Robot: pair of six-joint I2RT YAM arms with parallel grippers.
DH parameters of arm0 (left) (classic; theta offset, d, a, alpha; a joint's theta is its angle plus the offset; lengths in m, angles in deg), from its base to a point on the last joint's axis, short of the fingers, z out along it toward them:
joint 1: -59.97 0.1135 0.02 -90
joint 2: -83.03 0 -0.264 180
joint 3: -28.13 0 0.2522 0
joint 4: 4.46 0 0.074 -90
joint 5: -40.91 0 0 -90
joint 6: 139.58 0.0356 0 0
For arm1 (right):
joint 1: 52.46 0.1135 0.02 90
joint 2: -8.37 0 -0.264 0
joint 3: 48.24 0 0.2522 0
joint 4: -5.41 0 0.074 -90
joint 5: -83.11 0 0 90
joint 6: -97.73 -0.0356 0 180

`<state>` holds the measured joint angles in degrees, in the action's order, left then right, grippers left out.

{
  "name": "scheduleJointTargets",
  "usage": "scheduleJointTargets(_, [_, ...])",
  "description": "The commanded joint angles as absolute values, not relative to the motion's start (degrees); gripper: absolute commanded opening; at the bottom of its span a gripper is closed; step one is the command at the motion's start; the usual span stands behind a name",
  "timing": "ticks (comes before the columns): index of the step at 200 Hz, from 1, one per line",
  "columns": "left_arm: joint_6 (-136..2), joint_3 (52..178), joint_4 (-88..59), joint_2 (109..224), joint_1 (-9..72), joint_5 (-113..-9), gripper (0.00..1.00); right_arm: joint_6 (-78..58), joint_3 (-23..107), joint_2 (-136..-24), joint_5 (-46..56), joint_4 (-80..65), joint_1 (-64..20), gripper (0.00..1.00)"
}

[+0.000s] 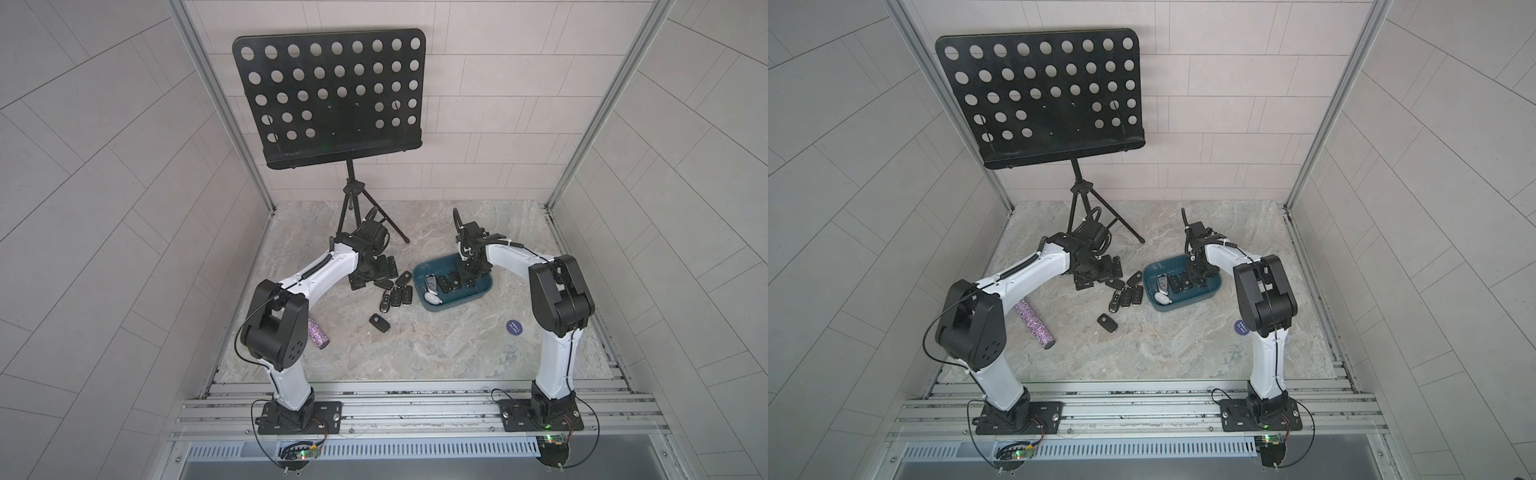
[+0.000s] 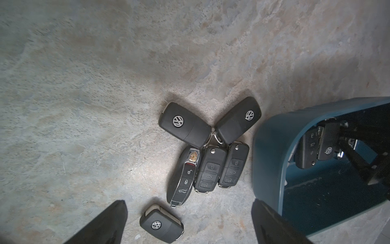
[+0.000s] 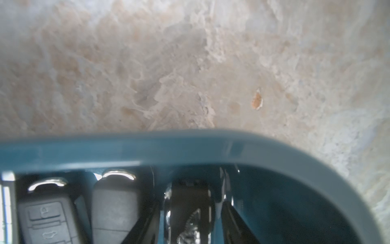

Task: Place the car key into the storage box
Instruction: Place the car key in the storage box.

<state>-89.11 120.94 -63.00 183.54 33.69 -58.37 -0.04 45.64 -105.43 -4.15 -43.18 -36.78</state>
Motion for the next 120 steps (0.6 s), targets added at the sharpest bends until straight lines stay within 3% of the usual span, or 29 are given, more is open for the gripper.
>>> scheduleJointTargets(1, [-90.27, 121.43, -65.71, 181.89, 33.43, -55.91, 1.00, -0.98, 46.55, -103.36, -4.49, -44.80, -36.82, 0.55])
scheduleJointTargets(57, [-93.10, 123.18, -67.56, 183.64, 33.55, -53.67, 1.00, -7.12, 47.02, -94.00, -0.56, -46.95, -36.86, 0.61])
scheduleJointTargets(120, [-99.96, 124.42, -67.39, 186.45, 33.58, -53.89, 1.00, -11.78, 40.67, -80.37, 12.53, -45.34, -36.73, 0.88])
